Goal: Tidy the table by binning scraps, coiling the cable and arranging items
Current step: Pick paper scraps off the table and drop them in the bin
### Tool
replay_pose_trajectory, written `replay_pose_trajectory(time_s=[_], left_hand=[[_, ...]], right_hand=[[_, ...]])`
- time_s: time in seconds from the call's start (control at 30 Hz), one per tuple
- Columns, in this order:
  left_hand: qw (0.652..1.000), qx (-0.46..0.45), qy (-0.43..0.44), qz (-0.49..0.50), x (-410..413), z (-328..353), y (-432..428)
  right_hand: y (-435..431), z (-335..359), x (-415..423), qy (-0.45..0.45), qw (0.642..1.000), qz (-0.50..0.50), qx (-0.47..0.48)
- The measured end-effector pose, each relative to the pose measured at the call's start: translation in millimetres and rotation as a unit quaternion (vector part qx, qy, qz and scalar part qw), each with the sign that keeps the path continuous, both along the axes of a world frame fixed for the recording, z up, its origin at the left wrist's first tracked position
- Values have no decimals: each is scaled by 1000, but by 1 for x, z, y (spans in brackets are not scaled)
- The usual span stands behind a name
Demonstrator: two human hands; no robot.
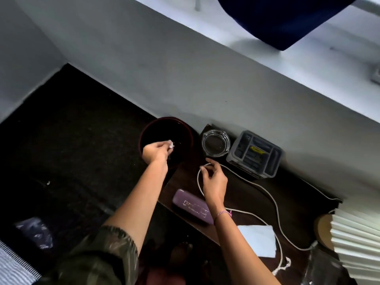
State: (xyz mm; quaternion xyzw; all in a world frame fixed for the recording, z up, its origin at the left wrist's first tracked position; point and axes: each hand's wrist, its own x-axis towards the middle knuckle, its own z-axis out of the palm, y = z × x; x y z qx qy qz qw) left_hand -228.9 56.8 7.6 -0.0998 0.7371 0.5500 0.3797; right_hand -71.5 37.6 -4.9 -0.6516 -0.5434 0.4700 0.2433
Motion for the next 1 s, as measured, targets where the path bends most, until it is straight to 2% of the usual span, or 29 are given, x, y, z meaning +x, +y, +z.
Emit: replay_pose_trajectory(time_s=[0.27, 0.43, 0.63, 0.83, 1.0], left_hand=[[991, -122, 58, -24, -19, -19, 11], [997, -72, 12, -20, 28, -21, -8], [994, -14, -1, -106, 116, -15, -38], [990, -14, -11, -143, 162, -17, -52], [983, -22, -25, -182, 190, -18, -63]], right_hand=[[5, 0, 5, -8, 1000, -21, 2], [-16, 1, 45, -72, 992, -95, 29], [-62, -3, 119, -151, 970, -187, 33], [-108, -4, 176, -239, 950, -200, 31], [-127, -3, 202, -277, 920, -276, -9]])
